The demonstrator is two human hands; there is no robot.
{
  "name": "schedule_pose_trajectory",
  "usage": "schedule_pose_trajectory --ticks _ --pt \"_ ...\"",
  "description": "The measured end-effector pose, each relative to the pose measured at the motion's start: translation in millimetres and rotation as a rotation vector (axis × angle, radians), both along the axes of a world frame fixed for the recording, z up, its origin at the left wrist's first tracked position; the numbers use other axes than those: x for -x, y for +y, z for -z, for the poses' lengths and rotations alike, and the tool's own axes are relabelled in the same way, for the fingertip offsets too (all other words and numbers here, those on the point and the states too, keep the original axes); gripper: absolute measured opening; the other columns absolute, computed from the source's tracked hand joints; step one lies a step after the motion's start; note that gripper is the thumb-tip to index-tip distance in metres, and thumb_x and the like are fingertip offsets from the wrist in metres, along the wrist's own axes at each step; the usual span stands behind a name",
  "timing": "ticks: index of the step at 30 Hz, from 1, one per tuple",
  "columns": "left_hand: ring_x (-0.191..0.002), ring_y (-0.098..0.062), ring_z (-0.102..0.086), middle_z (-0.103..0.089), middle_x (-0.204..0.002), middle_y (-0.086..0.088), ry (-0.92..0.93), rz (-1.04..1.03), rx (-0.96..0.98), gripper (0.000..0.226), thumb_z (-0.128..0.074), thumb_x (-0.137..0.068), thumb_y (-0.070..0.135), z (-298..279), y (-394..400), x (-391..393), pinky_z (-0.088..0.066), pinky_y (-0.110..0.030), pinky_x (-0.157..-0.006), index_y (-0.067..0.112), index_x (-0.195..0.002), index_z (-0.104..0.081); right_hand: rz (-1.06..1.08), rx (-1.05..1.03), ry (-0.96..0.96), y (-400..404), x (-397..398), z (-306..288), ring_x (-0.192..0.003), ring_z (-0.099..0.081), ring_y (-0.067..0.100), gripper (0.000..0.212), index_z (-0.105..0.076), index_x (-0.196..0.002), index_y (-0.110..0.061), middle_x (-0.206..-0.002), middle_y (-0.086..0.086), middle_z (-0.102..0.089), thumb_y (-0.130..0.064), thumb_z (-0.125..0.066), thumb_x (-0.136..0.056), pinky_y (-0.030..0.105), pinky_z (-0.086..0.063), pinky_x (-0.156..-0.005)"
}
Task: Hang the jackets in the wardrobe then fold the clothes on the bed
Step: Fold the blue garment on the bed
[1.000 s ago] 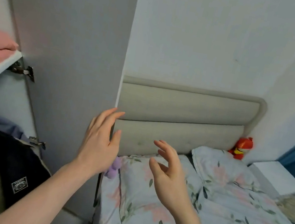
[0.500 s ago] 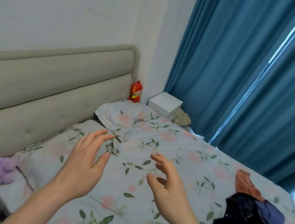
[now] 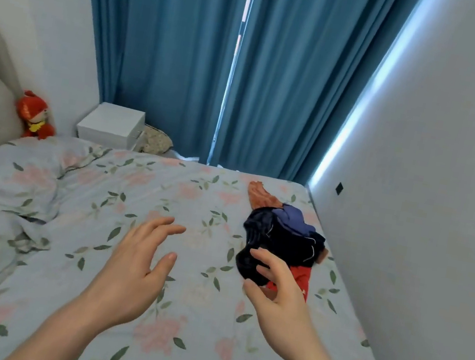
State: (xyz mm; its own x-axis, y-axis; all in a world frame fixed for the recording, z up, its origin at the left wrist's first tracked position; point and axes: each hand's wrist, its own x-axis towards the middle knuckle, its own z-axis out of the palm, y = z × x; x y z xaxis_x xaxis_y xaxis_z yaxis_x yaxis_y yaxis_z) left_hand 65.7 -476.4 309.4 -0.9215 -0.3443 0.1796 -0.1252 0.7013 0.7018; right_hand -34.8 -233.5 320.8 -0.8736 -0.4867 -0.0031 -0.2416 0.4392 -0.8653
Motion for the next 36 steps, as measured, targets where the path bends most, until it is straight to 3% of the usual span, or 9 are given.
schedule_pose_trajectory --ticks 9,12,16,21,26,32,36 --pt "-0.145 0.001 -0.021 -0.025 -0.150 0.034 -0.085 0.303 0.070 0.036 -0.046 -0.105 0.042 4 110 65 -0.026 -0.031 -0.119 0.051 -0.140 -0.040 0.252 0.012 0.007 135 3 -7 -0.120 -0.045 -0.022 0.043 -0.050 -0.135 -0.050 -0.141 -0.032 -0.045 -0.026 -0.061 -0.100 0.022 -0.045 -0.106" --pt "-0.145 0.001 -0.021 -0.024 -0.151 0.034 -0.095 0.371 0.078 0.039 -0.046 -0.105 0.042 10 162 88 -0.029 -0.030 -0.118 0.049 -0.143 -0.041 0.319 -0.001 -0.011 194 8 -1 -0.123 -0.044 -0.019 0.043 -0.049 -0.131 -0.056 -0.136 -0.039 -0.044 -0.030 -0.062 -0.100 0.026 -0.046 -0.106" --pt "-0.146 -0.002 -0.022 -0.023 -0.155 0.032 -0.109 0.437 0.074 0.042 -0.048 -0.104 0.045 22 242 113 -0.037 -0.038 -0.117 0.048 -0.145 -0.040 0.365 -0.016 -0.030 280 21 16 -0.128 -0.042 -0.015 0.043 -0.048 -0.134 -0.055 -0.142 -0.038 -0.041 -0.032 -0.061 -0.099 0.026 -0.045 -0.109" --pt "-0.145 -0.001 -0.024 -0.018 -0.159 0.031 -0.186 0.505 0.103 0.044 -0.051 -0.103 0.047 40 335 133 -0.047 -0.027 -0.102 0.049 -0.145 -0.040 0.393 -0.051 -0.102 378 40 38 -0.126 -0.043 -0.015 0.045 -0.046 -0.135 -0.055 -0.138 -0.041 -0.039 -0.035 -0.061 -0.098 0.030 -0.047 -0.108" --pt "-0.149 -0.002 -0.022 -0.019 -0.160 0.028 -0.267 0.565 0.123 0.044 -0.051 -0.103 0.048 62 395 151 -0.032 -0.035 -0.120 0.047 -0.145 -0.041 0.429 -0.073 -0.128 452 49 59 -0.131 -0.044 -0.009 0.048 -0.046 -0.138 -0.053 -0.145 -0.036 -0.039 -0.037 -0.062 -0.096 0.030 -0.044 -0.111" --pt "-0.150 -0.003 -0.019 -0.018 -0.161 0.029 -0.318 0.695 0.138 0.044 -0.052 -0.102 0.049 91 445 194 -0.037 -0.038 -0.116 0.049 -0.144 -0.041 0.573 -0.067 -0.201 514 48 77 -0.129 -0.044 -0.012 0.048 -0.047 -0.133 -0.057 -0.135 -0.043 -0.042 -0.037 -0.065 -0.094 0.032 -0.045 -0.110" --pt "-0.149 -0.009 -0.025 -0.022 -0.162 0.021 -0.312 0.783 0.152 0.044 -0.053 -0.102 0.045 104 487 225 -0.032 -0.038 -0.119 0.044 -0.144 -0.043 0.636 -0.109 -0.218 543 51 80 -0.121 -0.042 -0.024 0.049 -0.049 -0.139 -0.046 -0.134 -0.039 -0.044 -0.027 -0.065 -0.096 0.025 -0.042 -0.111"
